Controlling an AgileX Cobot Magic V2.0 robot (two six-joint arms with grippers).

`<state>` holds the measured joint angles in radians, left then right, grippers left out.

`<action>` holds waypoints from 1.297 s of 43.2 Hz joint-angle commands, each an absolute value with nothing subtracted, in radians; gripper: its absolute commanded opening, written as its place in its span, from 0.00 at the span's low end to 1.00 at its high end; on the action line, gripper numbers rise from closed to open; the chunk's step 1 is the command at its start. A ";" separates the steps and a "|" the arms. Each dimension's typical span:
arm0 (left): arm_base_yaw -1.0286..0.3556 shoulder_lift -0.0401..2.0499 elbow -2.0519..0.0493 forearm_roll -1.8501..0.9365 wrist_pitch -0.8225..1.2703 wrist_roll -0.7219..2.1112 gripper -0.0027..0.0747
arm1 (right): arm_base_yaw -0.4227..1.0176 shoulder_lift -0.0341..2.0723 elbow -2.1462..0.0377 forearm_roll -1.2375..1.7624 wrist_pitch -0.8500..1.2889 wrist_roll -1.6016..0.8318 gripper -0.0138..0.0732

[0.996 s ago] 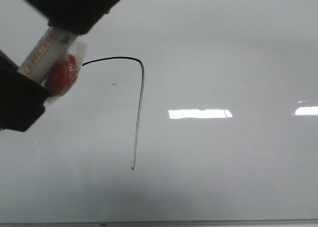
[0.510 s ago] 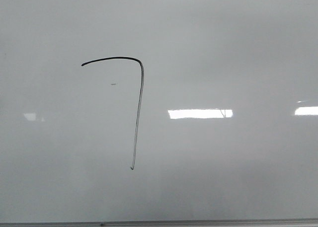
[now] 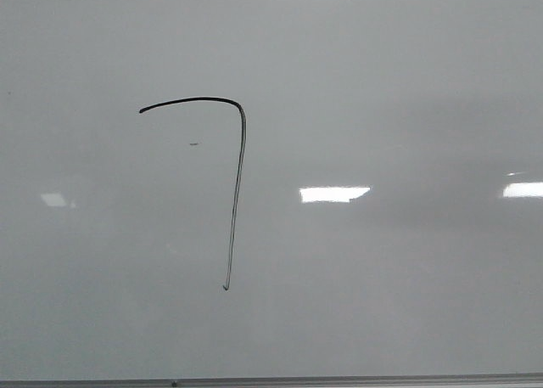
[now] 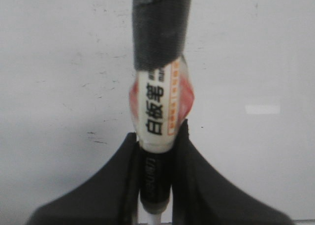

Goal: Write number 7 on whiteboard

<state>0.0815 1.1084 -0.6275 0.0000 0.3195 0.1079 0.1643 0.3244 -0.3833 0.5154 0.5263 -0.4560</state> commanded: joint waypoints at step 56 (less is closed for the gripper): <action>0.084 1.203 -0.706 -0.010 0.150 0.096 0.60 | 0.157 0.326 -0.406 0.538 0.441 -0.450 0.08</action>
<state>0.0815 1.3082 -0.6798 0.0000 0.1828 0.1079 0.1643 0.3214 -0.3818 0.5173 0.5058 -0.4482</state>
